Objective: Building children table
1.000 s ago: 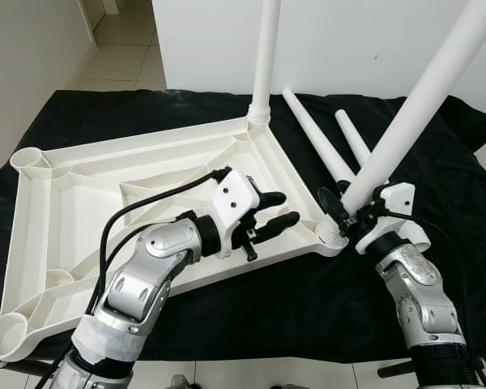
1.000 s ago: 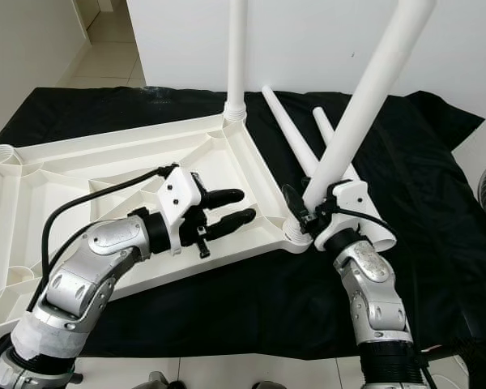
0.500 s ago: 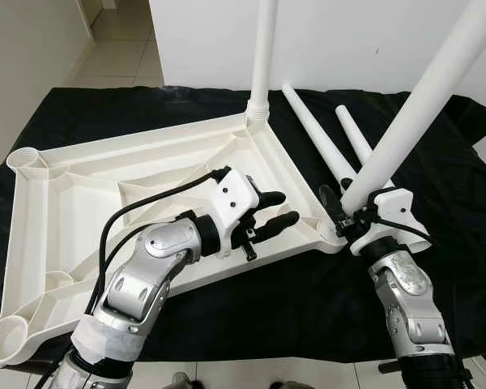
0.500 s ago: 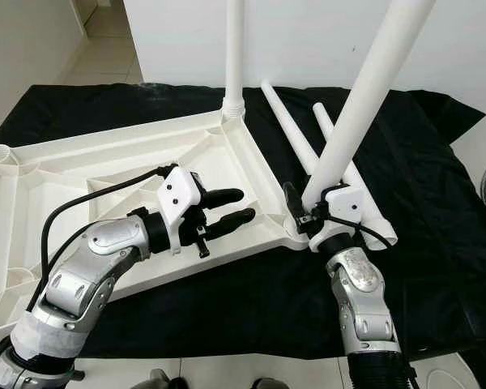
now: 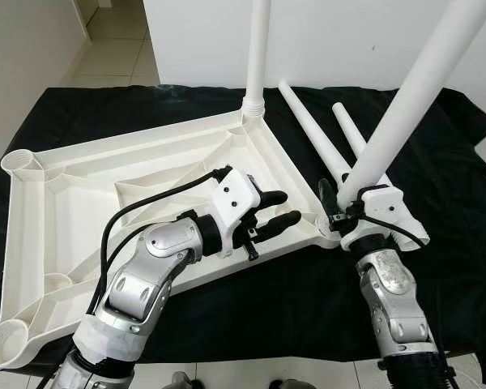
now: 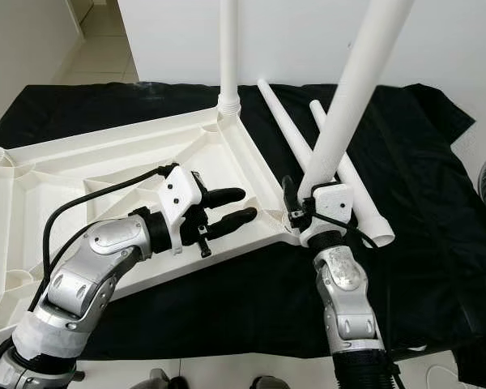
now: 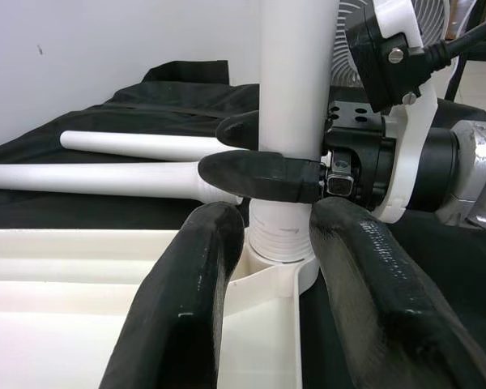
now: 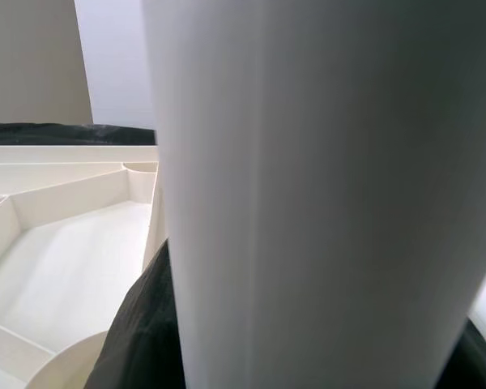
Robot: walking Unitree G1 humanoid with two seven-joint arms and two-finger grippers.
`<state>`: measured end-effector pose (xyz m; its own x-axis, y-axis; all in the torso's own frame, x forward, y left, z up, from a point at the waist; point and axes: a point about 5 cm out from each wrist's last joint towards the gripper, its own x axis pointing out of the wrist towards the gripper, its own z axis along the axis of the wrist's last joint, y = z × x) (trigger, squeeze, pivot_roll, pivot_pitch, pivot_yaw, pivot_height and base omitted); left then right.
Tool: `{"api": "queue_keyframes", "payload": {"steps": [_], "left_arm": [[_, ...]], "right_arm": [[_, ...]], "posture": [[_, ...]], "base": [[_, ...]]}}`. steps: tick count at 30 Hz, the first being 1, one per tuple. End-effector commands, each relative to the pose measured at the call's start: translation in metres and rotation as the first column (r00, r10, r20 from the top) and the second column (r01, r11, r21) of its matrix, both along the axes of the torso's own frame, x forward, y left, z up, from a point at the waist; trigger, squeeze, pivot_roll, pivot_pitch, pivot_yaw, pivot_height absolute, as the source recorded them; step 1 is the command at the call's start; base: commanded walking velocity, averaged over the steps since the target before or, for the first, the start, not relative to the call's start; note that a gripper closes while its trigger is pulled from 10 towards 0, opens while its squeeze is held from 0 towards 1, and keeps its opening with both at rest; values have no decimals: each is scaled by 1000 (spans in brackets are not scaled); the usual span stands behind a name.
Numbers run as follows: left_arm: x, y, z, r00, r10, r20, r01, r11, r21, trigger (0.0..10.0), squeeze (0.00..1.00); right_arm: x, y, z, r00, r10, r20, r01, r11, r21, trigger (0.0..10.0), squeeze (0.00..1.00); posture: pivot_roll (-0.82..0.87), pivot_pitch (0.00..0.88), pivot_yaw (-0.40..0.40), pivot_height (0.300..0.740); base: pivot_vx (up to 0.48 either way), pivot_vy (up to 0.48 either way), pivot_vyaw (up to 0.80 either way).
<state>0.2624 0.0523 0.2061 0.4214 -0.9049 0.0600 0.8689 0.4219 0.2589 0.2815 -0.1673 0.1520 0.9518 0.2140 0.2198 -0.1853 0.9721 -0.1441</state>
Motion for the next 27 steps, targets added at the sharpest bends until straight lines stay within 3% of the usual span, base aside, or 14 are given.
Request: {"api": "queue_keyframes", "payload": {"steps": [1,15,27], "left_arm": [[3,1,2,999,36,9,-36,999,-12,10000,0],[5,0,3,999,40,15,-40,999,-18,10000,0],[4,-2,2,999,37,14,-36,999,-20,10000,0]], "right_arm": [[-4,-7,-38,978,-42,-202,42,999,-3,10000,0],[10,0,-32,959,-122,-257,156,981,115,10000,0],[14,-2,-30,954,-148,-259,171,983,71,10000,0]], "posture": [[-109,100,56,740],[-113,91,51,740],[-115,84,43,740]], "base": [[0,0,0],[0,0,0],[0,0,0]]}}
